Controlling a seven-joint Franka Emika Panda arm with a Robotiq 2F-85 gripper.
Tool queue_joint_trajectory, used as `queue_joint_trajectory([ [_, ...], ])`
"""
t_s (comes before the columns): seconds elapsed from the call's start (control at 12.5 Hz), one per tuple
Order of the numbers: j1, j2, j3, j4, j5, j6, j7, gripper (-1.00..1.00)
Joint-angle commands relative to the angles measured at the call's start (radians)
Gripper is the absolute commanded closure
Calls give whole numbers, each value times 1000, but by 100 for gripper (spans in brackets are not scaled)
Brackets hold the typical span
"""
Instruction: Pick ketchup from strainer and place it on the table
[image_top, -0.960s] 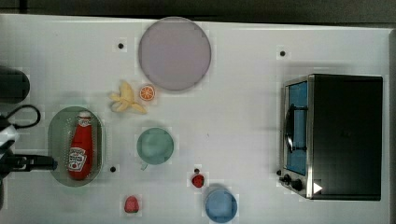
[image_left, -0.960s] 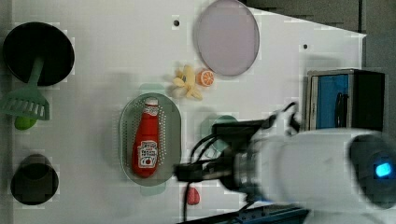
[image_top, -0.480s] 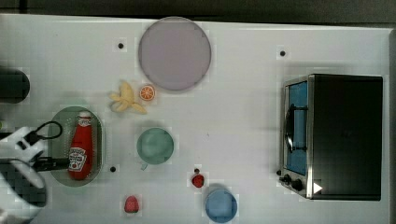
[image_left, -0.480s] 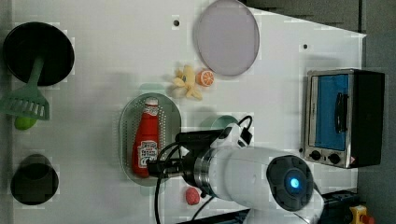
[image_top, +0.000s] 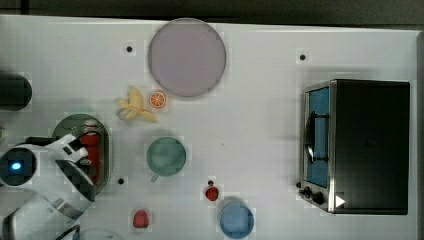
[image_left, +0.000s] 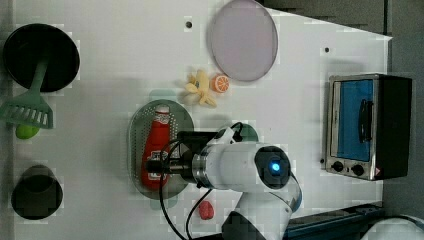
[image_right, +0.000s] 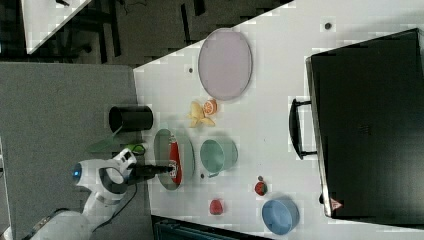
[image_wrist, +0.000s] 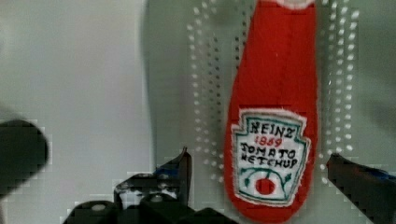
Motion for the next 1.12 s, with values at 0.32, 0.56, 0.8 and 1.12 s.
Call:
queue_joint_trajectory([
  [0.32, 5, 82, -21, -6, -53, 83, 103, -100],
  [0.56, 34, 124, -61, -5, -61, 126, 103, -100],
  [0.8, 54, 124, -72, -4, -64, 138, 104, -69],
  [1.12, 55, 88, -63, -2, -64, 125, 105, -21],
])
